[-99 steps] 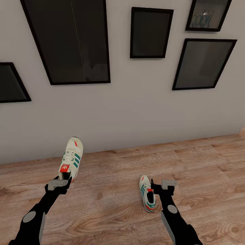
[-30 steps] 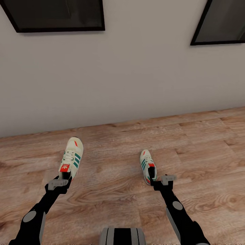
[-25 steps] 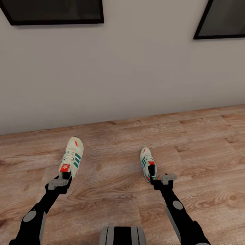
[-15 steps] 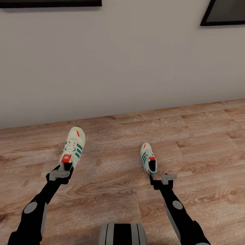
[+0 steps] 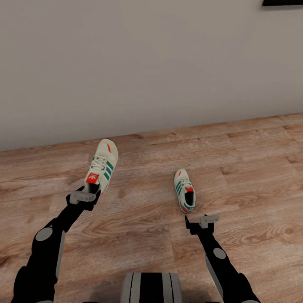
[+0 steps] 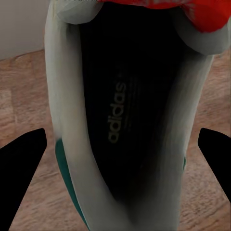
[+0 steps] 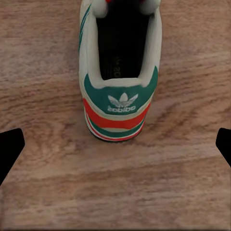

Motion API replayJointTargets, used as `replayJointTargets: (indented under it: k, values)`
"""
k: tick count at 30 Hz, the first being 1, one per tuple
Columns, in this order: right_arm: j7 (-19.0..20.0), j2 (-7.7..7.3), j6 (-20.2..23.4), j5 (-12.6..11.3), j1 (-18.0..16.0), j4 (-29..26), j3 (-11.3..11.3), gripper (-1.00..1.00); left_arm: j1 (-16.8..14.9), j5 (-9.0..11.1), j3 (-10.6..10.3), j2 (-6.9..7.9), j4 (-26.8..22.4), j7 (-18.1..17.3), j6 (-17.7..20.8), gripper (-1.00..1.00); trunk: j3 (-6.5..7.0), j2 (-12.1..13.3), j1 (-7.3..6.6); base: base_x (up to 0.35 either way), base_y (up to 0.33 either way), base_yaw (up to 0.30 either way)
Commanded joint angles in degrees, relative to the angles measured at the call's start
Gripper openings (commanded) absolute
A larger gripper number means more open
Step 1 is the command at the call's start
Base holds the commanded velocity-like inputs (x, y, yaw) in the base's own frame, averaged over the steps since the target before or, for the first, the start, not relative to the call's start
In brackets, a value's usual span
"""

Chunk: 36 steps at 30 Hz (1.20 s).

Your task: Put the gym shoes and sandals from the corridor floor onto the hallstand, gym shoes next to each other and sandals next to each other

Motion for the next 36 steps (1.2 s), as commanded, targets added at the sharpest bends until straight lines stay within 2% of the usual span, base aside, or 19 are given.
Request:
replayJointTargets:
  k: [1, 8, 17, 36]
  values:
    - [0.1, 0.04, -0.1, 0.6, 0.0, 0.0, -0.2, 1.00, 0.0, -0.2, 0.1, -0.07, -0.4, -0.5, 0.6, -1.00, -0.12, 0.0, -0.01, 0.000, 0.000, 0.000]
    - [0.1, 0.04, -0.2, 0.6, 0.0, 0.0, -0.1, 1.00, 0.3, -0.1, -0.1, 0.02, -1.9, -0.4, 1.6, -1.00, -0.33, 0.0, -0.01, 0.006, 0.000, 0.000]
    - [0.1, 0.04, -0.2, 0.6, 0.0, 0.0, 0.0, 1.00, 0.4, -0.1, 0.0, 0.11, -2.1, -0.3, 1.8, -1.00, -0.35, 0.0, -0.01, 0.233, 0.000, 0.000]
    - [0.1, 0.04, -0.1, 0.6, 0.0, 0.0, -0.1, 1.00, 0.4, -0.1, -0.1, 0.09, -2.1, -0.3, 1.7, -1.00, -0.35, 0.0, -0.01, 0.079, 0.000, 0.000]
